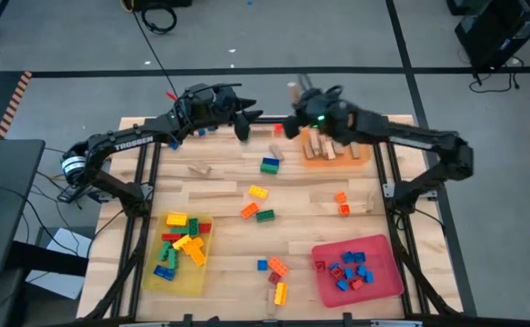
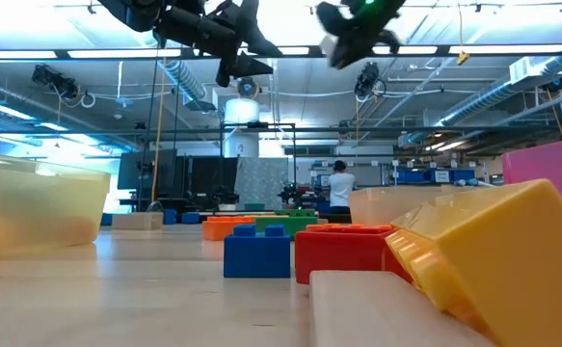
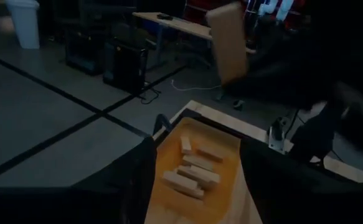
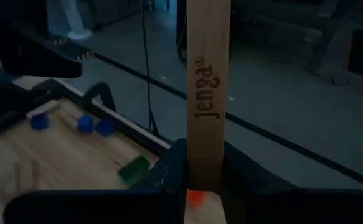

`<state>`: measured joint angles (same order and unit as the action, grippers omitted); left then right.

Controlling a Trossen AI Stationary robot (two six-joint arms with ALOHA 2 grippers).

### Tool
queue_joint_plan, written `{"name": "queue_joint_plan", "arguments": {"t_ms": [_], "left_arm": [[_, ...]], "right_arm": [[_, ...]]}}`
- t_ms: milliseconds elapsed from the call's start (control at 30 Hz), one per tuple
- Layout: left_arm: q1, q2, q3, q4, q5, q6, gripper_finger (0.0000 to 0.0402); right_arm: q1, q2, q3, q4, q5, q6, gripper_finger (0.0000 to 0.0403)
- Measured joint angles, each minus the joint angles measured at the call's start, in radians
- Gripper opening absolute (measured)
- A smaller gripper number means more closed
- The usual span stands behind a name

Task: Sort blocks by size
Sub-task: Put the brown block into the orange bin

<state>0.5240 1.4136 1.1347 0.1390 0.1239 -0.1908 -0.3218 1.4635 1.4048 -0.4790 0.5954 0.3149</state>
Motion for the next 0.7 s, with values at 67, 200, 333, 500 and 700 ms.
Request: {"name": "queue_joint_plan", "arguments": {"t_ms": [67,200,333,500,700], "left_arm": [[0.0,0.0,0.0,0.002,-0.003,-0.003,0.0238],[-0.008,0.0,0.0,-0.053,-0.007,-0.024,0.0238],[-0.026,0.0,-0.001,-0.155,-0.044,-0.019,0.0239],[-0.054,-0.011,-0.001,-0.236,-0.113,-0.022,0.0239],[-0.102,-0.031,-0.001,-0.311,-0.136,-0.058,0.0239]], "right_arm": [[-0.035,-0.05,0.0,-0.091,-0.021,0.0,0.0071],[-0.133,-0.12,0.0,-0.27,-0.075,0.019,0.0071],[-0.26,-0.144,0.0,-0.404,-0.226,0.059,0.0071],[-0.406,-0.089,-0.002,-0.561,-0.398,0.095,0.0071],[-0.485,-0.001,-0.141,-0.557,-0.525,0.067,0.0071]]}}
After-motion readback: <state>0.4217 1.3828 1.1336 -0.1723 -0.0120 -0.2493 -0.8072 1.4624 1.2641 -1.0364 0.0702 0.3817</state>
